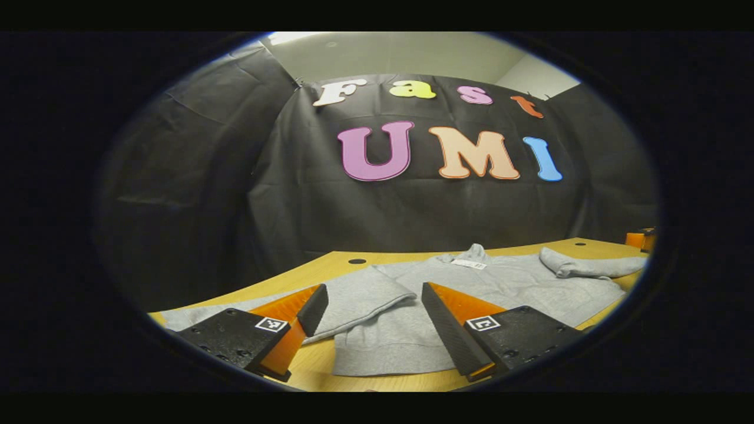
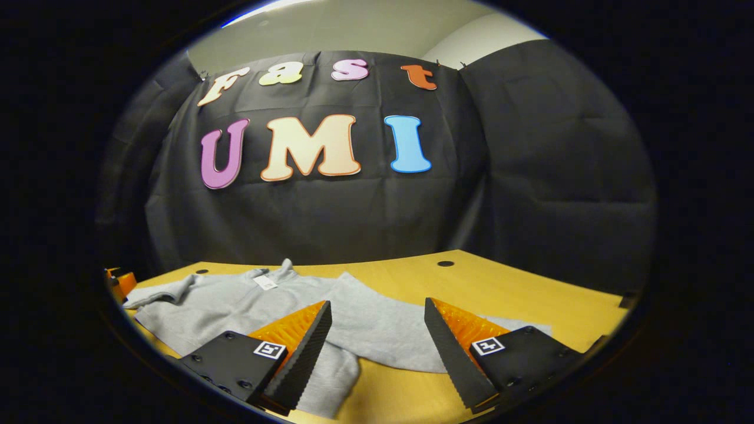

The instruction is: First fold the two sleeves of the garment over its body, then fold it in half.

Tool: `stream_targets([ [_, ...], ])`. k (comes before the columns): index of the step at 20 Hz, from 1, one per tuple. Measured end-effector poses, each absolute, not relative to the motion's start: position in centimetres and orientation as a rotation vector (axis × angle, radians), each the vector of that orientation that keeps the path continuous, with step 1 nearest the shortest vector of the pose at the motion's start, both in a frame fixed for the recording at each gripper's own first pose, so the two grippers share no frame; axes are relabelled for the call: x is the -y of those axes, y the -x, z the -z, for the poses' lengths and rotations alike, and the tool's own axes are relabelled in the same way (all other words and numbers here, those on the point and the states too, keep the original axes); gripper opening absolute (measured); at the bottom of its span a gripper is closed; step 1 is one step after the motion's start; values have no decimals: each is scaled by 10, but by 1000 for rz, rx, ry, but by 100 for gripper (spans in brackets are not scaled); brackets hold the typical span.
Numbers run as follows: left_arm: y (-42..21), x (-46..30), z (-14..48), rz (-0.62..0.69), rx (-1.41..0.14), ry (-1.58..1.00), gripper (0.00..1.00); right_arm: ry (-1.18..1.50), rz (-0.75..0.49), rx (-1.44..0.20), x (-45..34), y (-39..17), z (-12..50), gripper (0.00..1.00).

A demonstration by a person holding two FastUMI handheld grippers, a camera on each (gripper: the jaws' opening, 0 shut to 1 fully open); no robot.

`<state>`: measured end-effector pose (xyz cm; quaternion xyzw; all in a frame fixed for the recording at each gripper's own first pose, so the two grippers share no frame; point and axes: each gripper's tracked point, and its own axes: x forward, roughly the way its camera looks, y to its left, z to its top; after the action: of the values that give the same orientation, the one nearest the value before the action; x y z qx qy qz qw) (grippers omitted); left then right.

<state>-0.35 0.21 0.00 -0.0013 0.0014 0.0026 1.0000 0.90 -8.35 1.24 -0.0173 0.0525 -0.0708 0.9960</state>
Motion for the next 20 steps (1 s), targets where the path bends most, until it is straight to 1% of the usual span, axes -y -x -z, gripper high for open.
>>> stream_targets([
  [3, 3, 0, -1, -3, -3, 3, 94, 63, 155, -195, 111, -3, -11, 98],
  [7, 2, 0, -1, 0, -3, 3, 94, 18, 190, -323, 149, 3, -2, 99],
  [14, 3, -1, 0, 0, -1, 3, 94, 0, 284, -556, 210, 16, 57, 99],
  [17, 3, -1, -1, 0, -1, 2, 94, 10, 307, -620, 222, 20, 71, 99],
  [19, 3, -1, -2, 1, -1, 2, 94, -5, 312, -646, 227, 22, 79, 98],
  [20, 3, -1, 0, 1, -1, 2, 94, -12, 318, -656, 231, 24, 84, 99],
])
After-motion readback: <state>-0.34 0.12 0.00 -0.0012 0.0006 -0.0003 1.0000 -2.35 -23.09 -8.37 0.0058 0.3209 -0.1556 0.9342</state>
